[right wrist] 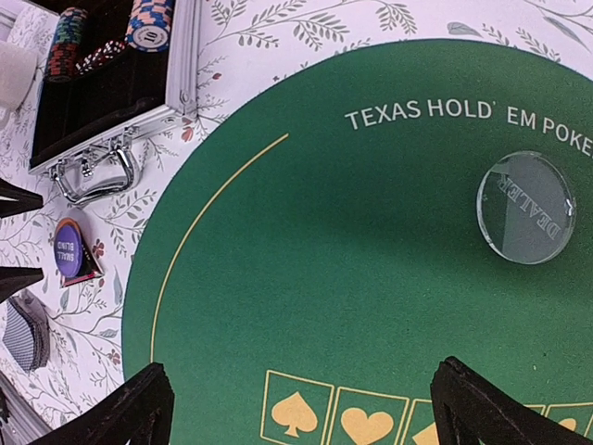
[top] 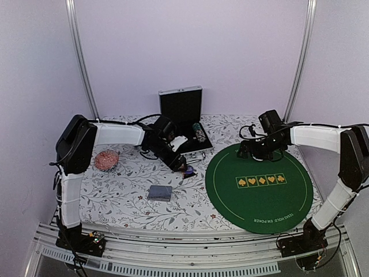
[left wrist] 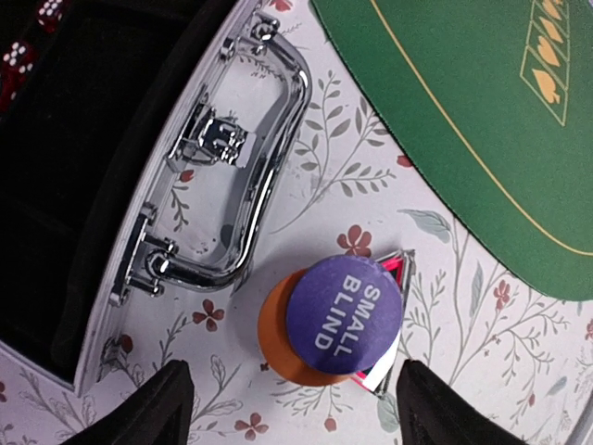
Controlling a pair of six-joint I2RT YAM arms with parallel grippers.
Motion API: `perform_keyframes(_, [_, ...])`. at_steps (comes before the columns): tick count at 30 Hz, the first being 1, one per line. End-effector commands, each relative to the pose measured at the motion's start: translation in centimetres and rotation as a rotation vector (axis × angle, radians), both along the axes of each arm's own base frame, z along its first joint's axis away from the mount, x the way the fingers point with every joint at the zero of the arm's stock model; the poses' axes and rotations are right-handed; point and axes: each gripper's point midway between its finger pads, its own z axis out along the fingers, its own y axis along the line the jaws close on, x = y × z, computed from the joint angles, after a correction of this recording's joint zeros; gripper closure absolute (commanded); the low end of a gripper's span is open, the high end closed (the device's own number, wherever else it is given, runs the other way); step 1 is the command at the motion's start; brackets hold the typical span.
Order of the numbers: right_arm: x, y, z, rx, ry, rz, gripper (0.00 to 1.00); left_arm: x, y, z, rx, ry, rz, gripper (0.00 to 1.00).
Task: Distribute texas hold em gaming equipment
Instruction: Pick up the small blind button from the center of the board.
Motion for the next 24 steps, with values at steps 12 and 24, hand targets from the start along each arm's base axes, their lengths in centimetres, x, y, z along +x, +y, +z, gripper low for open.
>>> perform_keyframes(12, [-0.9,15.3,2.9,0.577,0.110,0.267,0.24,-0.7,-0.3,-0.6,-0.115,0.094,0.051,0.36])
perform_keyframes(24, [0.1,18.9,-1.0,0.642,0.294,0.253,0.35,-1.1,0.9,-1.0,-0.153,0.084,0.060,0.42])
